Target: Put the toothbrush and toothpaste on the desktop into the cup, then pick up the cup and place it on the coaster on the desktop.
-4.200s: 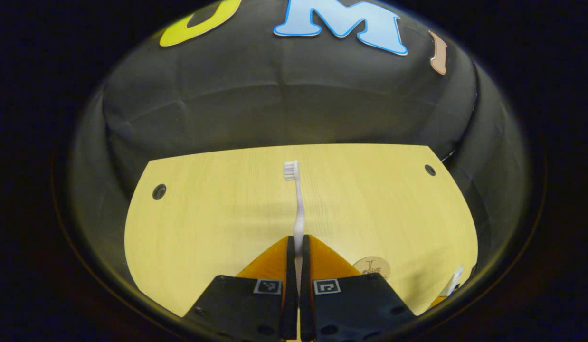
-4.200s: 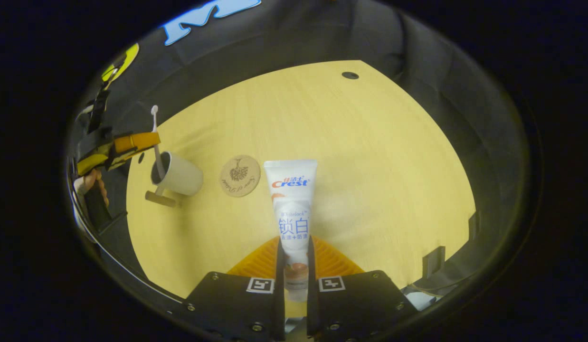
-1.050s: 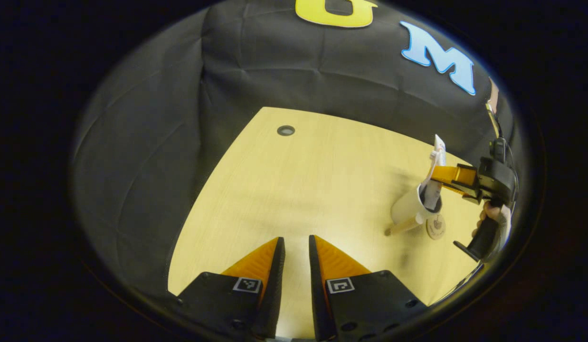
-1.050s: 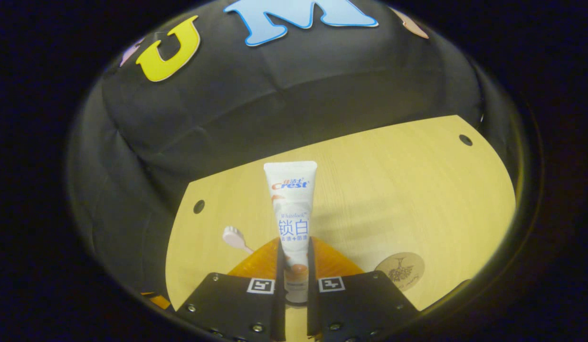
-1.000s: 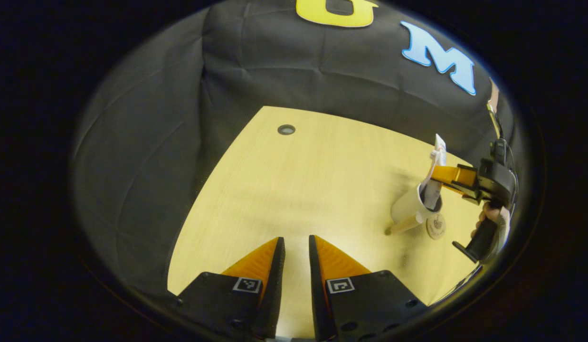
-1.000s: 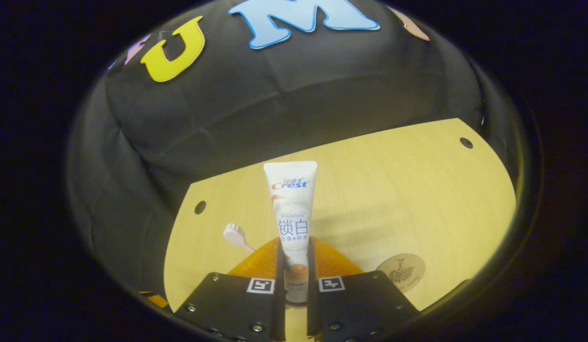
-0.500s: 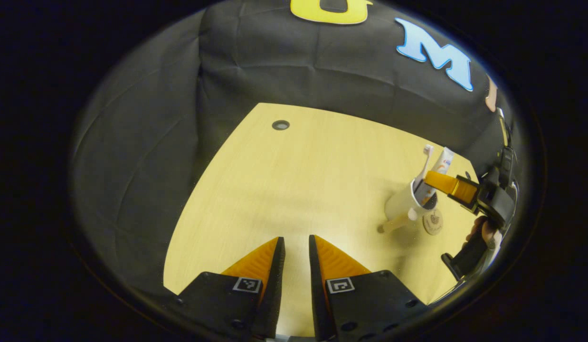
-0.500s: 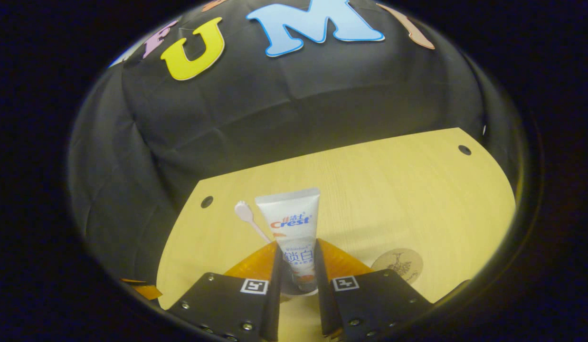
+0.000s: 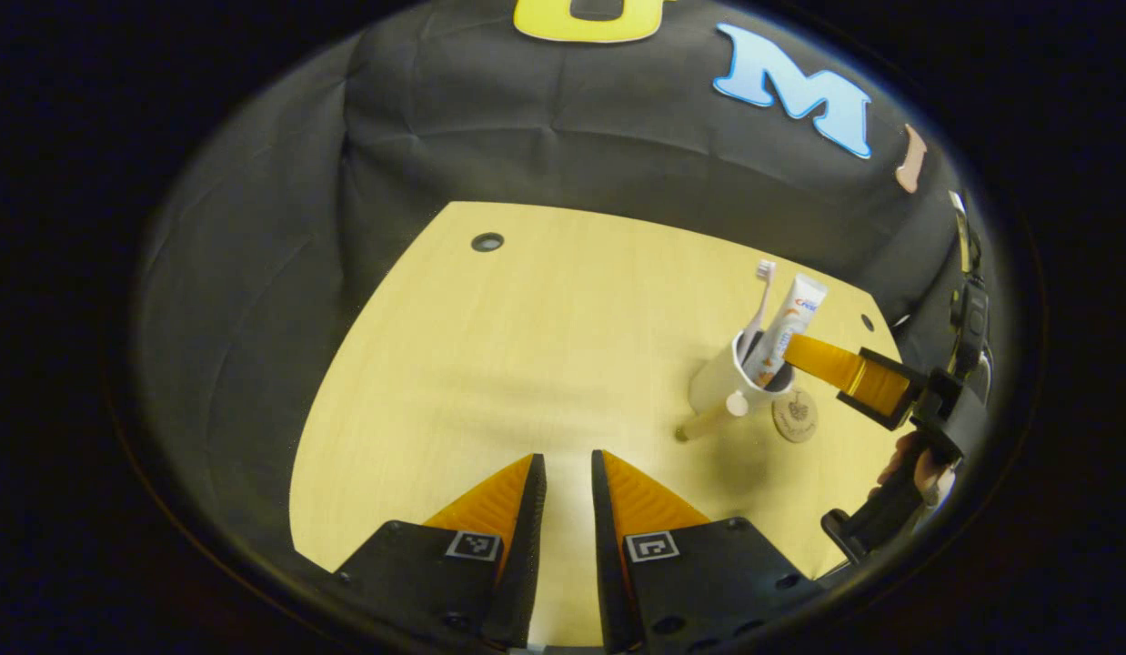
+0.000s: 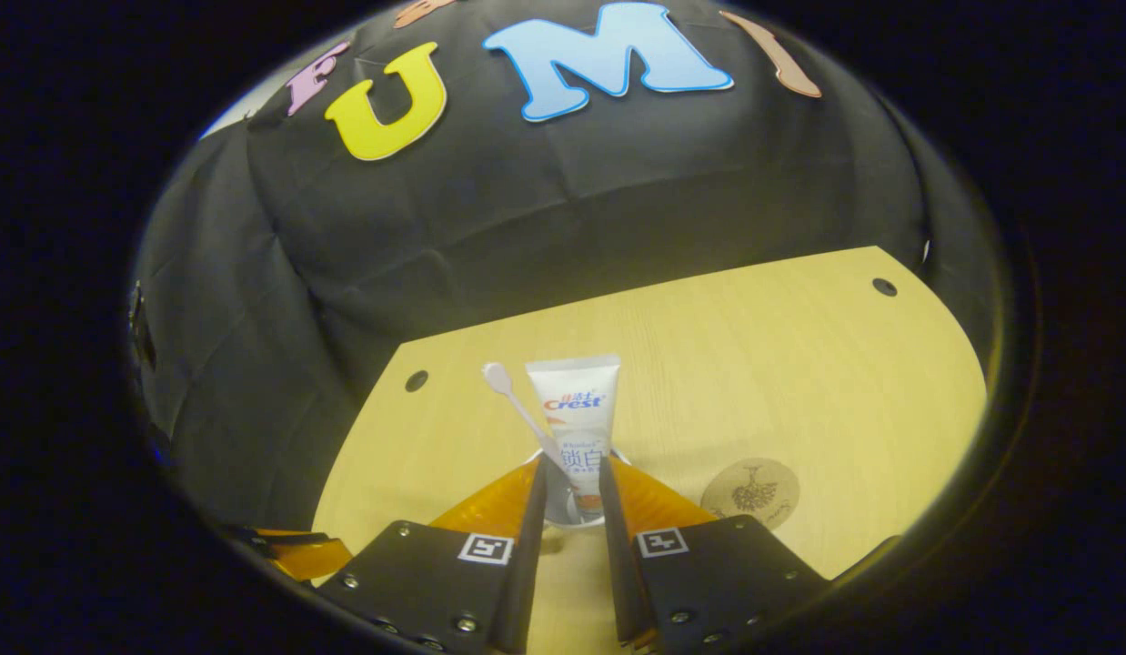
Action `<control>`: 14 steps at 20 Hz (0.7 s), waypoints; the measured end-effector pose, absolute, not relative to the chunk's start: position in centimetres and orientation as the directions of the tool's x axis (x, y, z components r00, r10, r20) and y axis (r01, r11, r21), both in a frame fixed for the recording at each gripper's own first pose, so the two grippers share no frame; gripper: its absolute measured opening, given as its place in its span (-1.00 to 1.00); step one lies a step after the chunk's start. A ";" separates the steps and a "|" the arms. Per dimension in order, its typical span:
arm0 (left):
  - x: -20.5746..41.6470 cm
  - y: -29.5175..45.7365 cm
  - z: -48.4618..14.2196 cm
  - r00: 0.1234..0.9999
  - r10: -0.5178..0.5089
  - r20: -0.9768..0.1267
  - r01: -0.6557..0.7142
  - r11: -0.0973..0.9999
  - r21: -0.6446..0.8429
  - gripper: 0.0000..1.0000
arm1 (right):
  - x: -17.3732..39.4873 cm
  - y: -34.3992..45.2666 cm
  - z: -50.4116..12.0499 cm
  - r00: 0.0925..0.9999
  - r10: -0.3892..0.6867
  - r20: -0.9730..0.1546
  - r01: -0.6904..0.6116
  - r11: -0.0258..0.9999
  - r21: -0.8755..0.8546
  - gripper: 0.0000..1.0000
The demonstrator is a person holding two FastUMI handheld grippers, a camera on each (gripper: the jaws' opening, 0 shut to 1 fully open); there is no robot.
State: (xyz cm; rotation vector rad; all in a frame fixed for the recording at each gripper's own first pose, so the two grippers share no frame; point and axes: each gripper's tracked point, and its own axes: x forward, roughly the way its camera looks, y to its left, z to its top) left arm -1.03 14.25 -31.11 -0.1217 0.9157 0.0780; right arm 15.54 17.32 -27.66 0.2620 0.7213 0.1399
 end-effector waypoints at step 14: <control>2.0 4.8 -34.0 0.486 -0.237 -0.841 0.195 0.968 -0.160 -0.30 | 7.6 6.9 -25.9 0.760 0.056 -0.648 0.148 0.955 0.257 -0.31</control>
